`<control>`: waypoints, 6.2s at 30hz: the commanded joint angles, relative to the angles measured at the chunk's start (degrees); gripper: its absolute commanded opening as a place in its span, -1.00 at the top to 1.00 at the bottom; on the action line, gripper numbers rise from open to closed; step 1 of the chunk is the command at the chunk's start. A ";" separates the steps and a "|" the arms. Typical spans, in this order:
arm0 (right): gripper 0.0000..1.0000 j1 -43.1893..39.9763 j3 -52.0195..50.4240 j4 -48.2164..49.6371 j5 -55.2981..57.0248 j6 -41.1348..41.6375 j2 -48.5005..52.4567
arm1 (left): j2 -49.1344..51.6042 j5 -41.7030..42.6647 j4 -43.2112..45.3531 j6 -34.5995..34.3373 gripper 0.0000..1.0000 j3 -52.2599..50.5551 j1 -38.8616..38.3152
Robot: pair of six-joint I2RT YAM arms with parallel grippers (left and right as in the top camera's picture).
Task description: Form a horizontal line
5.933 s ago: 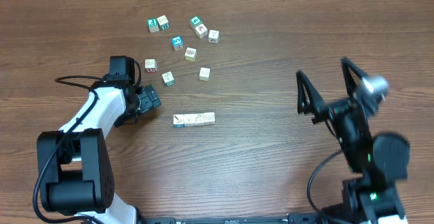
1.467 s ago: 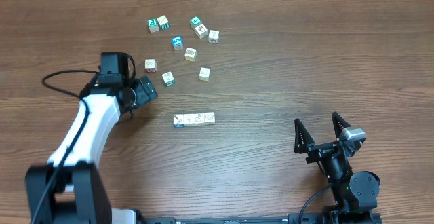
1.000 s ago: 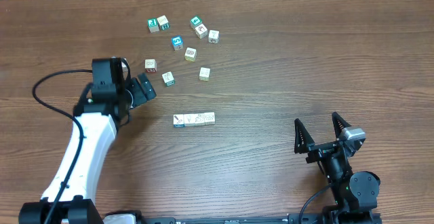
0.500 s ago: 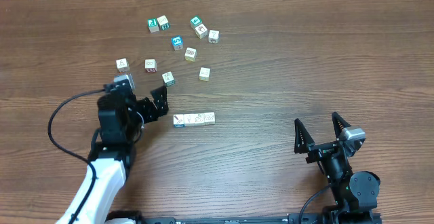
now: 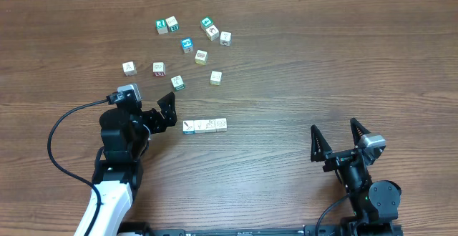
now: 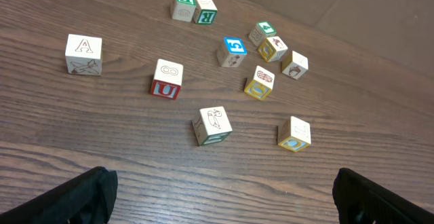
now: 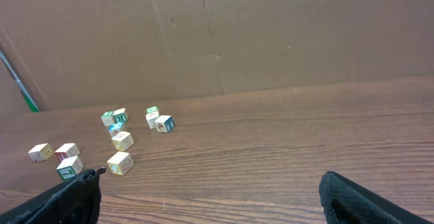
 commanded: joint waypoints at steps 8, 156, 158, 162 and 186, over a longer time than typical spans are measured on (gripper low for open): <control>-1.00 -0.28 -0.61 0.26 -0.07 0.11 -0.48 | -2.64 -0.26 8.24 1.31 -0.99 -5.97 -0.48; -1.00 -0.28 -0.61 0.24 -0.07 0.11 -0.48 | -63.30 -10.12 -18.95 15.45 -1.00 -21.92 -0.48; -1.00 -0.28 -0.61 0.24 -0.07 0.11 -0.48 | -63.30 -10.12 -18.95 15.45 -0.99 -21.92 -0.48; -1.00 -0.28 -0.61 0.26 -0.07 0.11 -0.48 | -63.30 -10.12 -18.95 15.45 -0.99 -21.92 -0.48; -1.00 -0.28 -0.61 0.24 -0.07 0.11 -0.48 | -63.30 -10.12 -18.95 15.45 -0.99 -21.92 -0.48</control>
